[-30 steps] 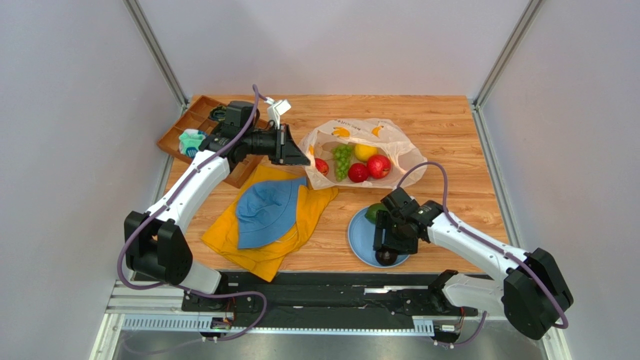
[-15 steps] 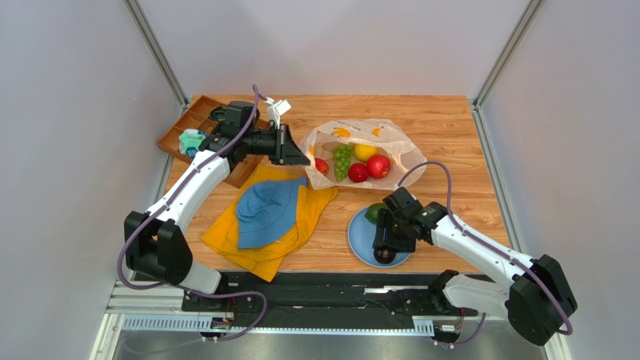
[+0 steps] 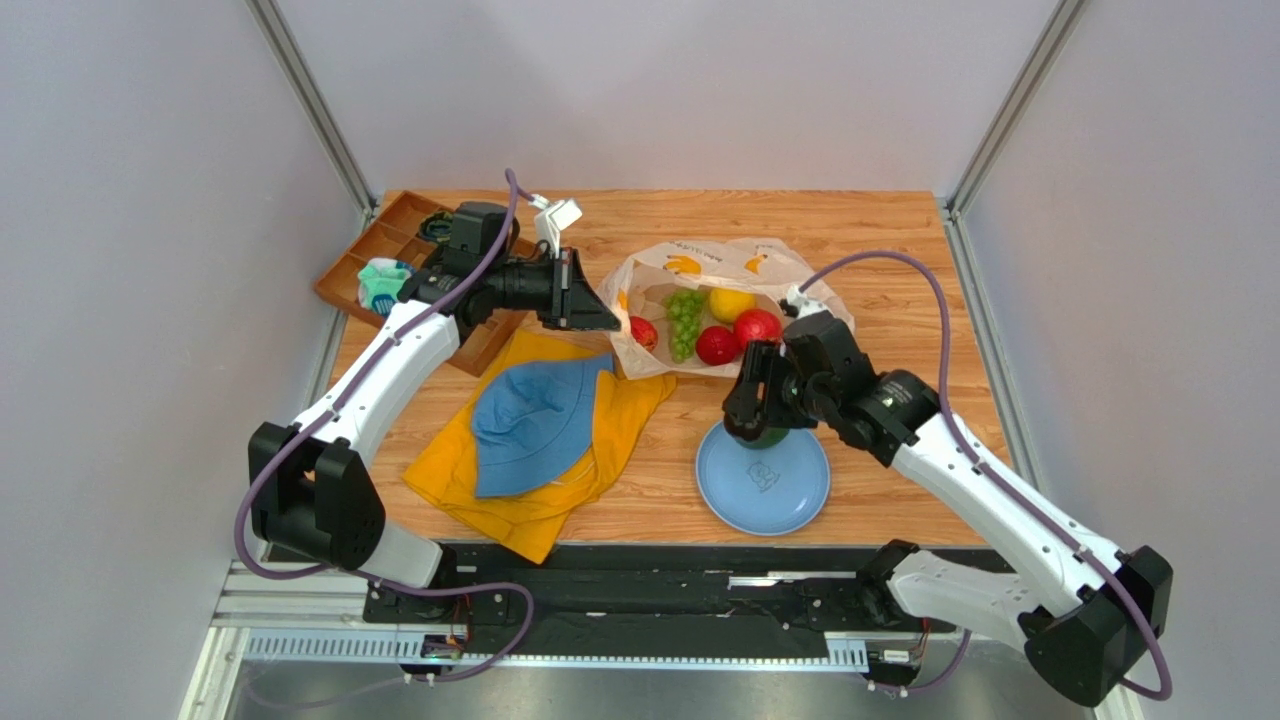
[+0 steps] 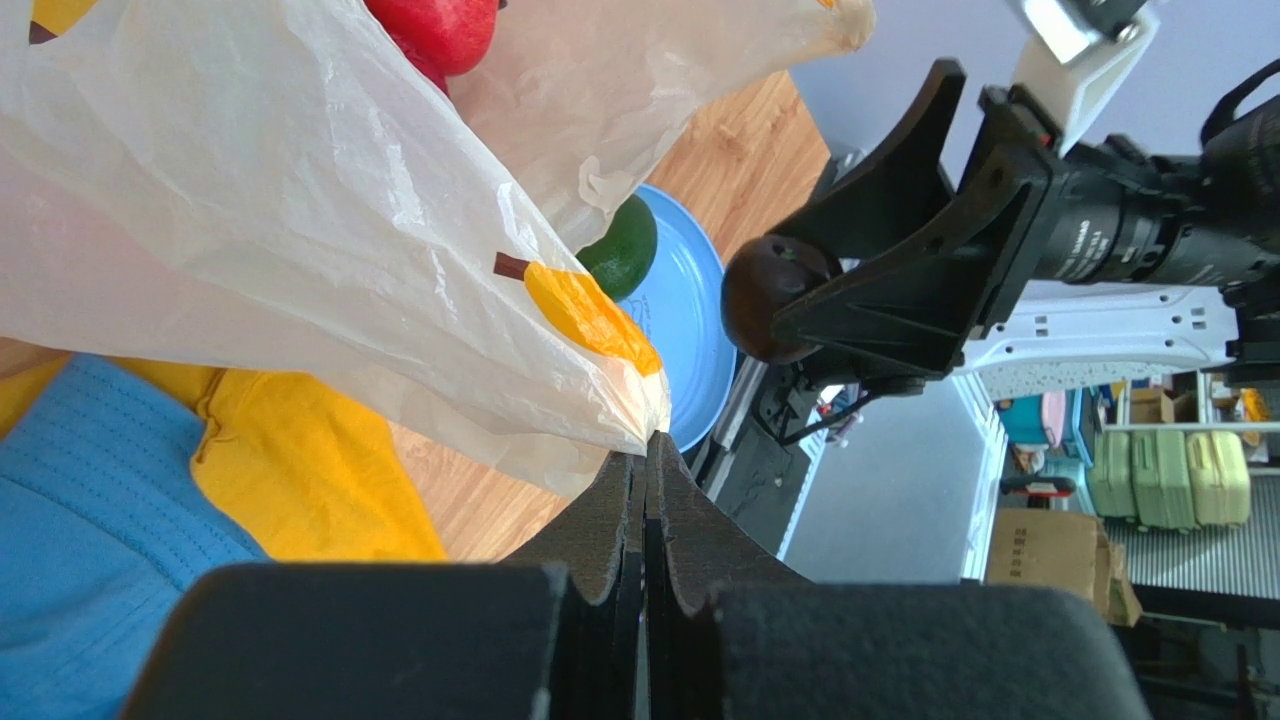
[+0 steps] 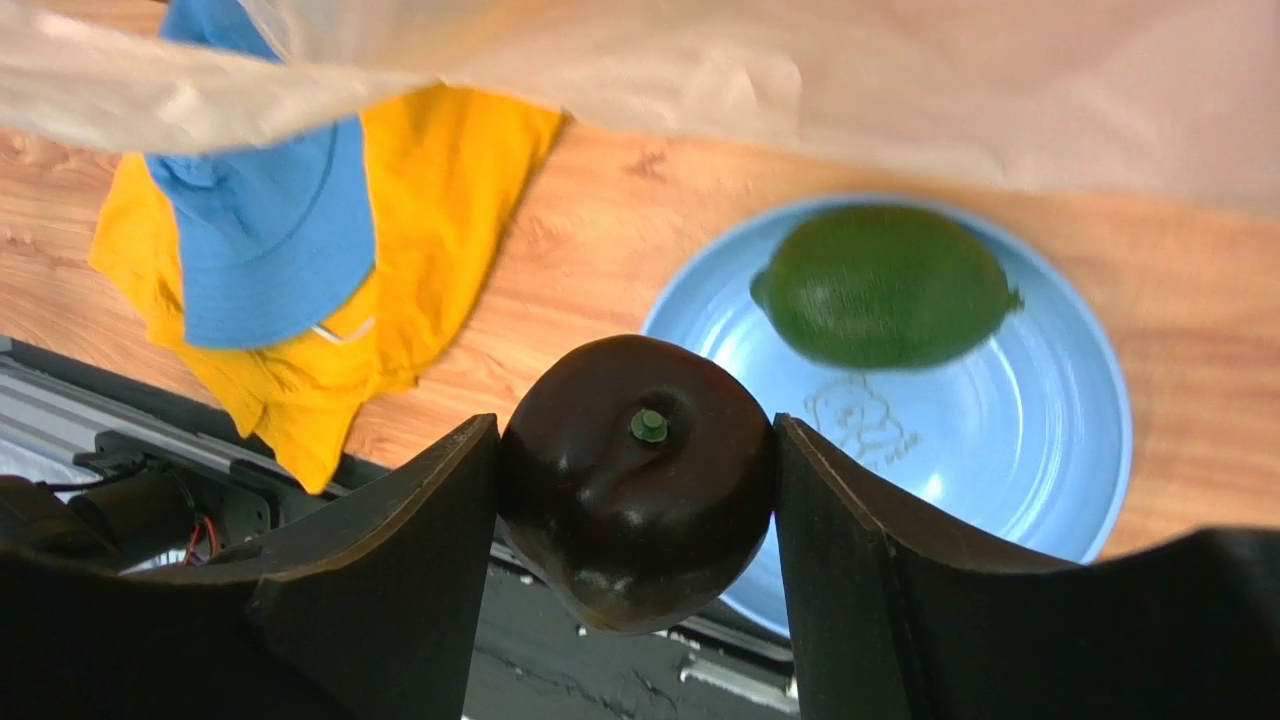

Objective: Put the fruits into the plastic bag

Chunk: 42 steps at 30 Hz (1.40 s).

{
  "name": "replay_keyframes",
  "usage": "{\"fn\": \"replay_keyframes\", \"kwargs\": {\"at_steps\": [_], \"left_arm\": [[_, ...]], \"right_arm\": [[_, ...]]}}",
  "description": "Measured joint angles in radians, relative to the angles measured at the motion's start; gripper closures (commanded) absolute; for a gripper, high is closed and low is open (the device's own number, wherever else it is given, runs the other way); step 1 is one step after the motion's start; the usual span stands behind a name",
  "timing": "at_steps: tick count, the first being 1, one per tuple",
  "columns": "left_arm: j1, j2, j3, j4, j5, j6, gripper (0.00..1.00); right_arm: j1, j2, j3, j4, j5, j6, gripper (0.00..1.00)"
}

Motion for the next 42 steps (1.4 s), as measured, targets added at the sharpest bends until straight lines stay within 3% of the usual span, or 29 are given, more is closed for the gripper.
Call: {"fn": "replay_keyframes", "kwargs": {"at_steps": [18, 25, 27, 31, 34, 37, 42], "left_arm": [[0.0, 0.0, 0.0, 0.001, 0.005, 0.0, 1.0], [0.0, 0.0, 0.0, 0.003, 0.007, 0.0, 1.0], [0.0, 0.0, 0.0, 0.003, 0.007, 0.0, 1.0], [0.0, 0.0, 0.0, 0.003, 0.007, -0.001, 1.0], [0.0, 0.0, 0.0, 0.003, 0.008, -0.001, 1.0], [0.0, 0.0, 0.0, 0.004, 0.008, -0.001, 1.0], [0.0, 0.0, 0.0, 0.004, 0.008, -0.001, 1.0]], "right_arm": [[-0.054, 0.473, 0.336, 0.266, 0.063, -0.163, 0.6], [-0.054, 0.64, 0.369, 0.311, 0.059, -0.168, 0.59], [-0.054, 0.665, 0.37, 0.313, 0.051, -0.167, 0.56], [-0.054, 0.684, 0.371, 0.314, 0.036, -0.164, 0.29], [-0.054, 0.697, 0.381, 0.315, 0.028, -0.162, 0.19], [-0.054, 0.711, 0.39, 0.314, 0.021, -0.161, 0.13], [-0.054, 0.719, 0.392, 0.314, 0.02, -0.163, 0.15]]}}
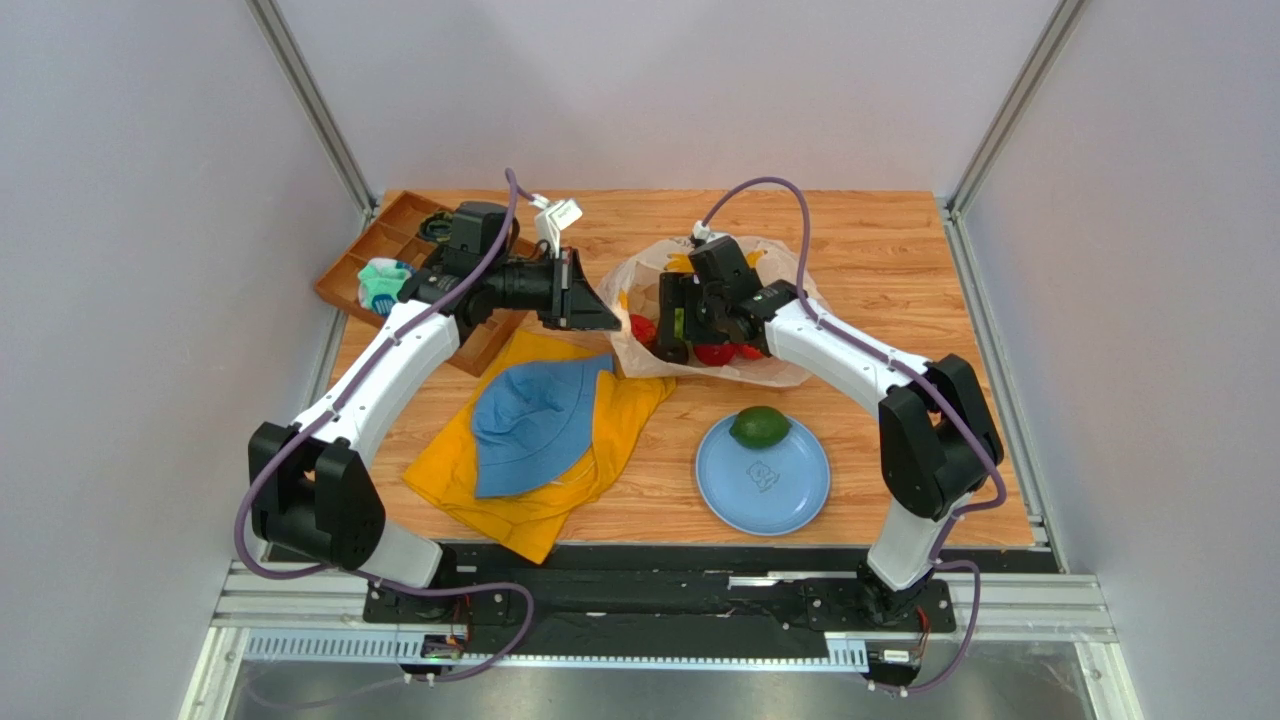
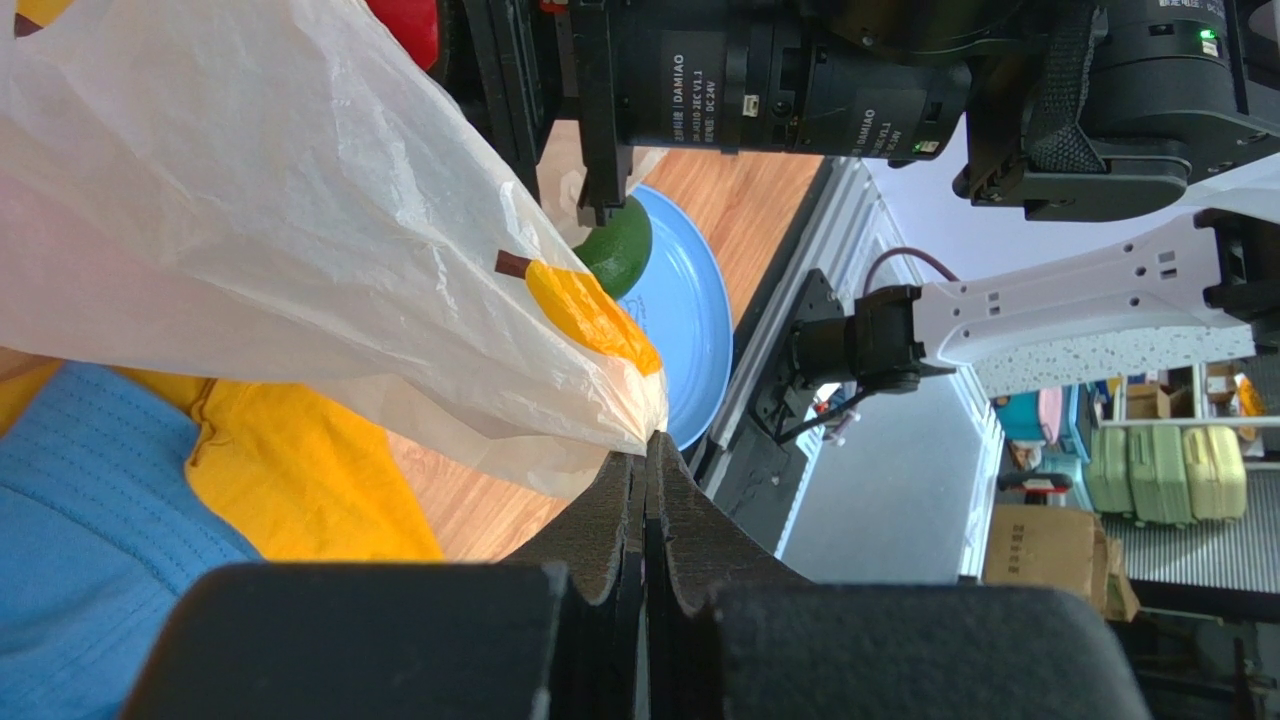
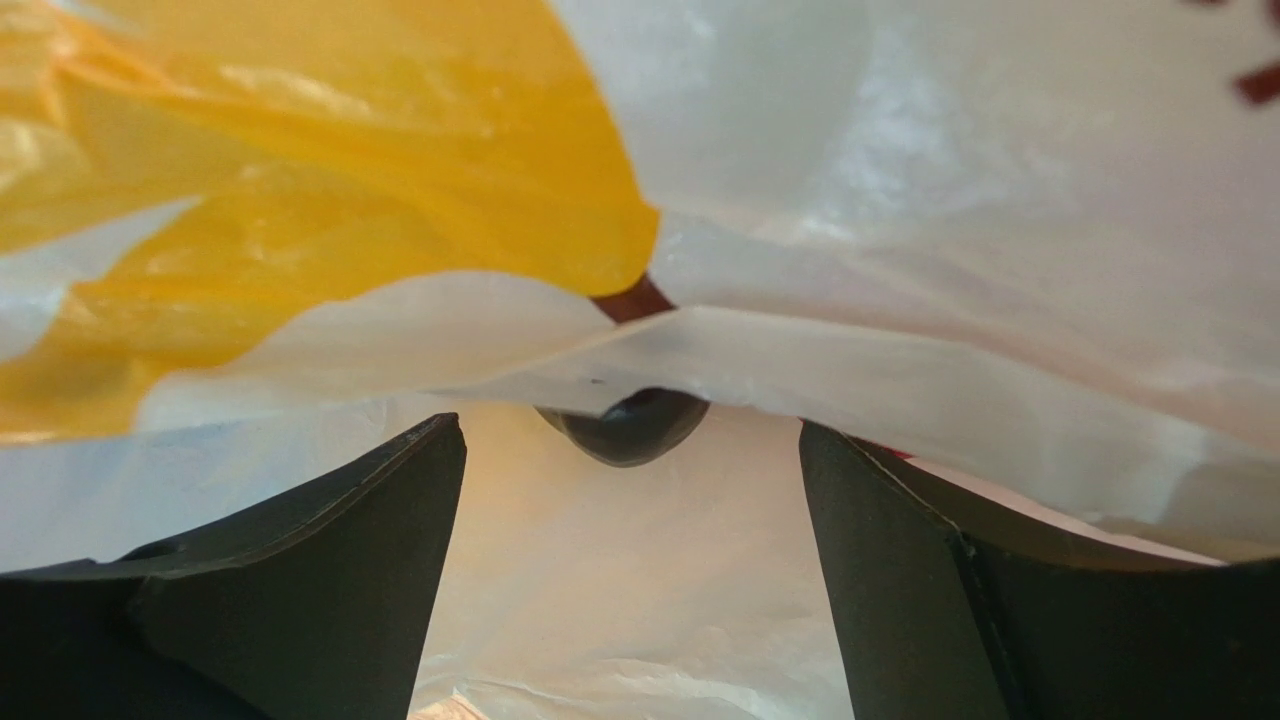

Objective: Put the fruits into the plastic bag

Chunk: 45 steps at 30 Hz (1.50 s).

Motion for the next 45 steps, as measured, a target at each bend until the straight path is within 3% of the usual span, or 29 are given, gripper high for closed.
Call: {"fn": "replay_keyframes", "kwargs": {"at_steps": [13, 26, 35, 39, 45], "left_arm": [[0.0, 0.0, 0.0, 0.001, 0.0, 0.0, 1.0], [0.0, 0.0, 0.0, 0.002, 0.0, 0.0, 1.0], [0.0, 0.0, 0.0, 0.002, 0.0, 0.0, 1.0], [0.0, 0.0, 0.0, 0.003, 0.0, 0.0, 1.0], [0.0, 0.0, 0.0, 0.003, 0.0, -0.001, 1.0]], "right_arm": [[0.0, -0.026, 0.001, 0.0, -0.048, -0.012, 0.21], [0.028, -0.389, -0.145, 0.057, -0.214, -0.122, 0.21], [0.034, -0.474, -0.307, -0.035, -0.294, -0.159, 0.22], [0.034, -0.535, -0.343, -0.122, -0.283, -0.183, 0.21], [0.034, -0.529, -0.344, -0.235, -0.141, -0.192, 0.16]]}}
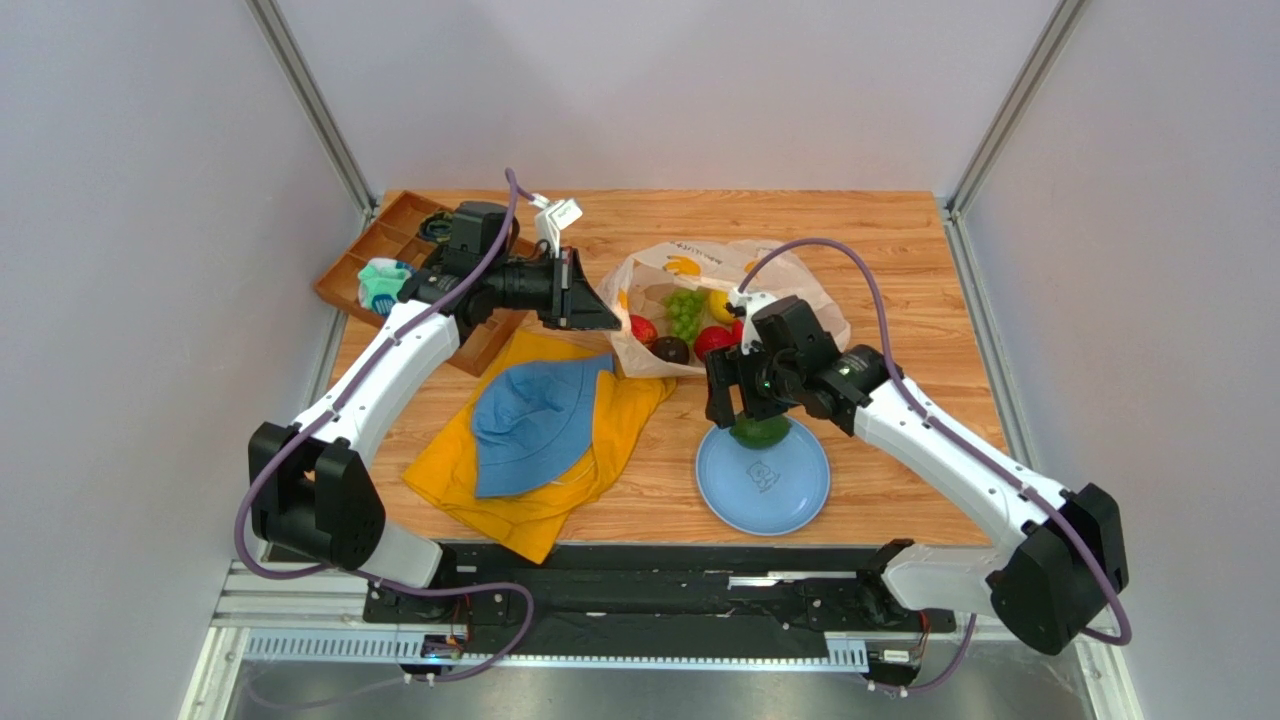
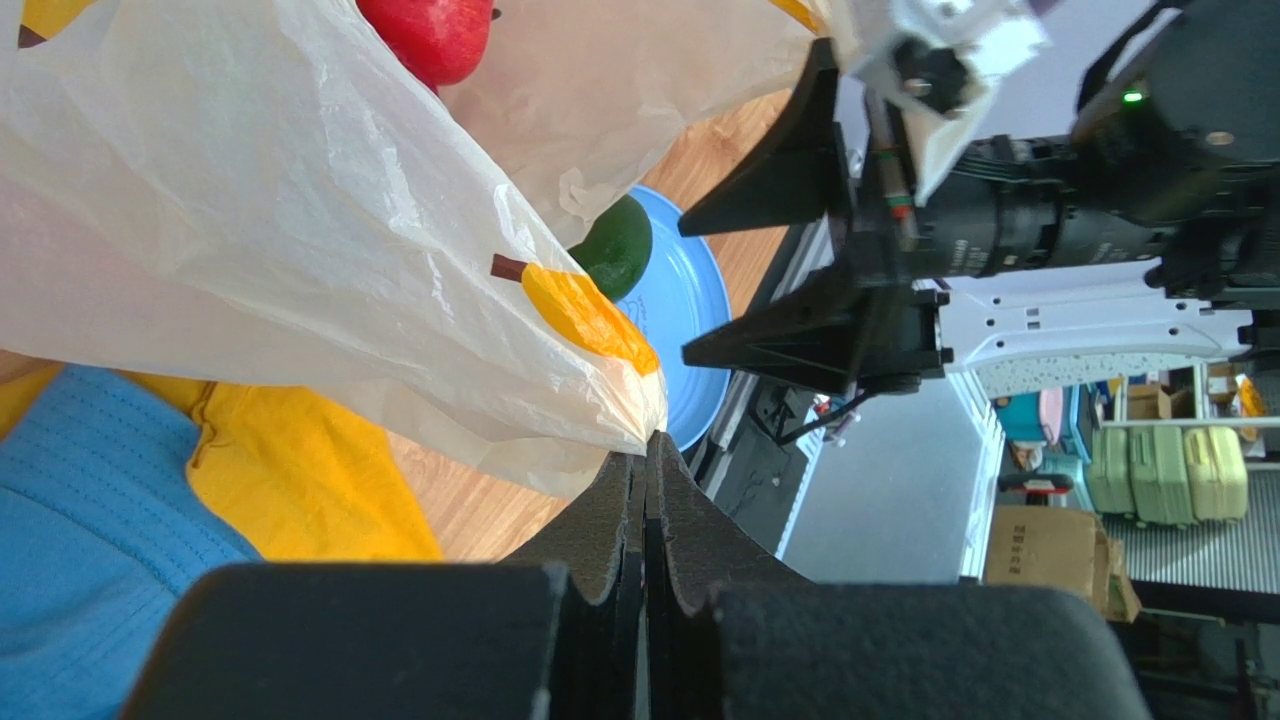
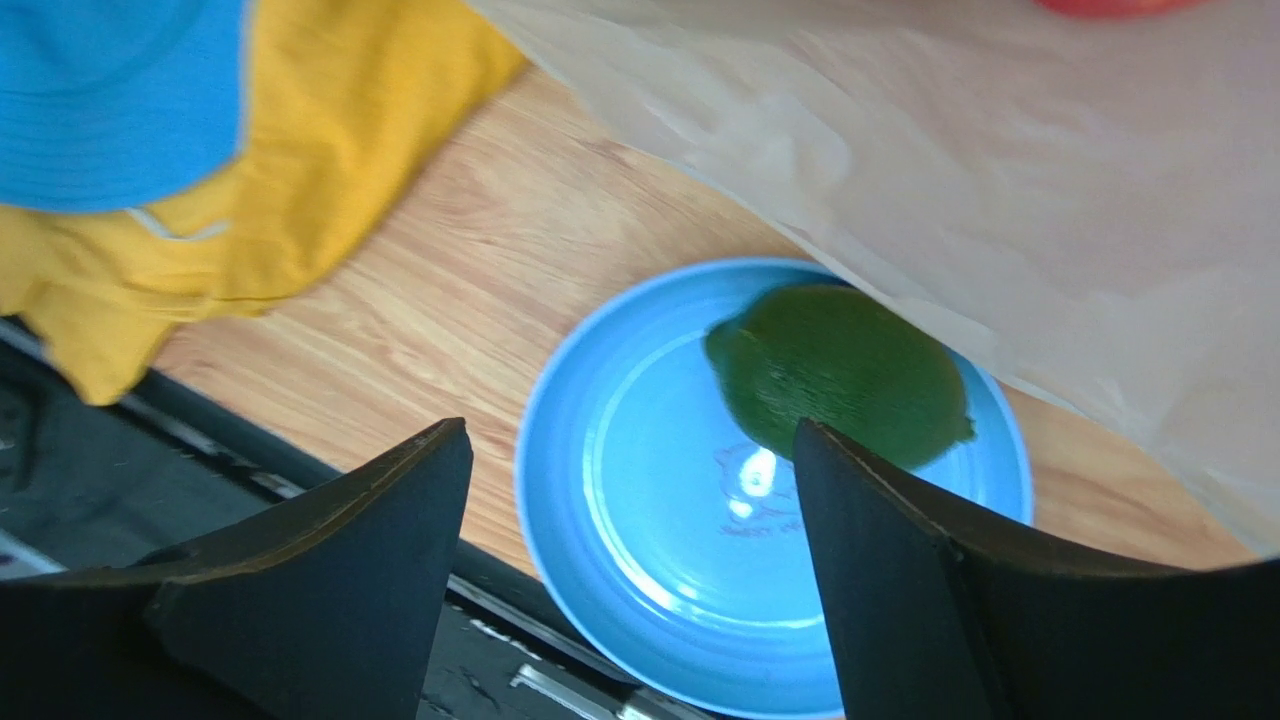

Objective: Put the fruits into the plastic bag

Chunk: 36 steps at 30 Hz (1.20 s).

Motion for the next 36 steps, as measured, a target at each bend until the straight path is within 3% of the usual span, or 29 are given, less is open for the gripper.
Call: {"fn": "replay_keyframes", "kwargs": {"at_steps": [8, 20, 36], "left_arm": [[0.0, 0.0, 0.0, 0.0, 0.0, -0.002, 1.0], [0.0, 0.0, 0.0, 0.0, 0.0, -0.002, 1.0], [0.0, 0.001, 0.0, 0.0, 0.003, -0.003, 1.0]], "right_arm": [[0.0, 0.12, -0.008, -0.034, 0.106, -0.012, 0.13], [0.0, 0.222, -0.027, 0.053, 0.177, -0.089, 0.12], [0.0, 0.233, -0.064, -0.059, 0.089, -0.024, 0.13]]}}
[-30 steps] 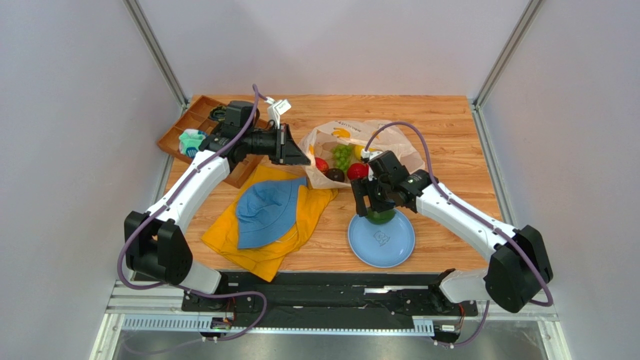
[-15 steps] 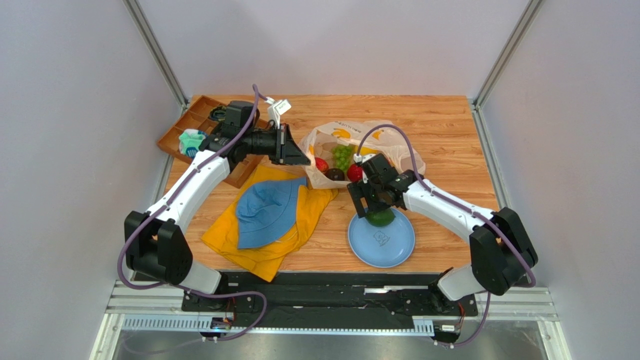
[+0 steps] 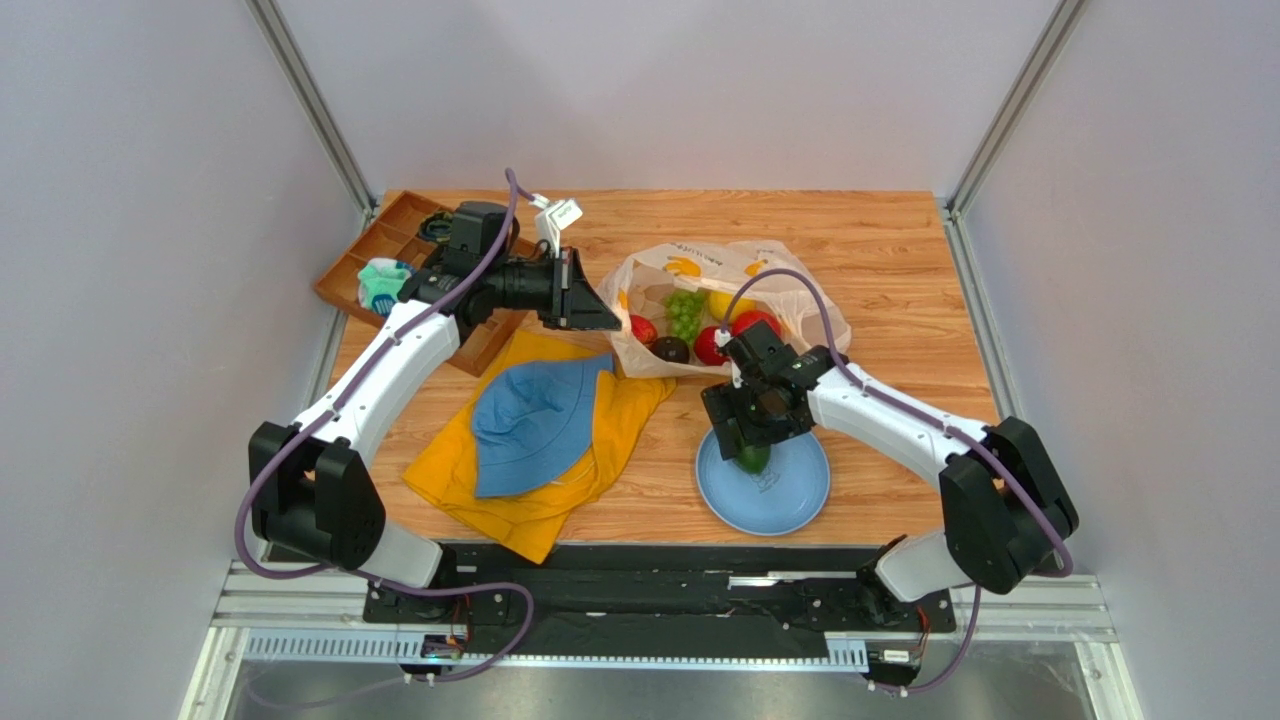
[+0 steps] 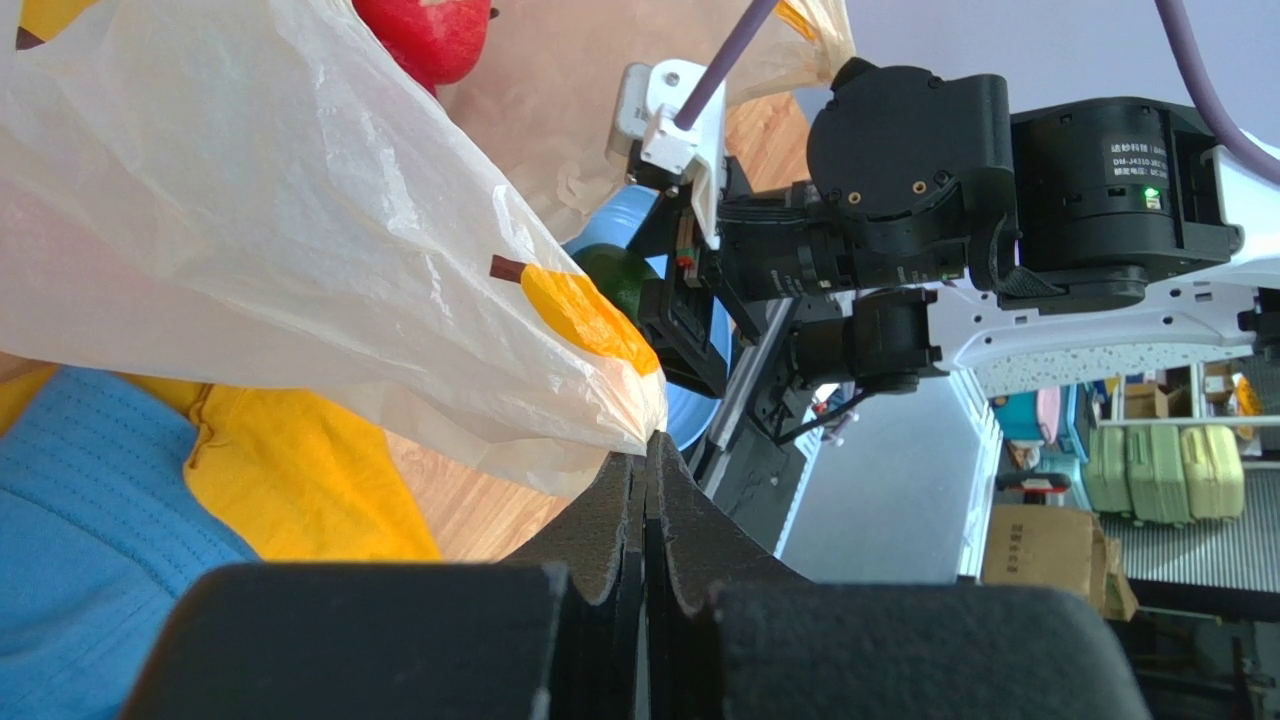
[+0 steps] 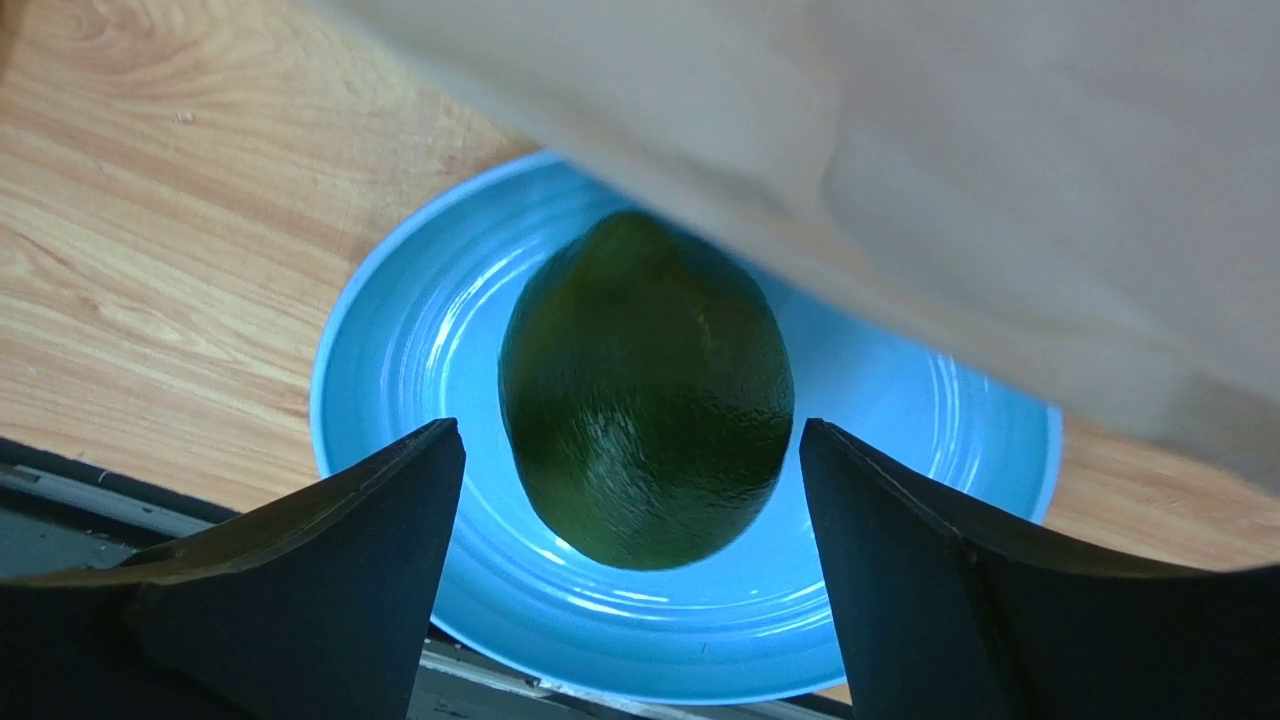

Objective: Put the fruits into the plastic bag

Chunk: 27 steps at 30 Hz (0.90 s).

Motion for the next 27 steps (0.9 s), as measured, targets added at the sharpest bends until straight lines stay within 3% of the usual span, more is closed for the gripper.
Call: {"fn": "replay_keyframes", "kwargs": {"at_steps": [17, 21, 22, 27], "left_arm": [[0.0, 0.0, 0.0, 0.001, 0.0, -0.003, 1.0], [0.0, 0.0, 0.0, 0.001, 0.0, -0.003, 1.0], [0.0, 0.0, 0.0, 0.002, 0.0, -0.003, 1.0], [0.0, 0.0, 0.0, 0.004, 0.001, -0.004, 1.0]], "right_arm": [[0.0, 0.035, -0.011, 0.054, -0.018, 0.05, 0.19], [0.0, 0.068, -0.01, 0.062, -0.017, 0.064, 0.37], [0.0, 0.07, -0.01, 0.062, -0.018, 0.066, 0.47], [0.0, 0.068, -0.01, 0.061, 0.003, 0.082, 0.61]]}}
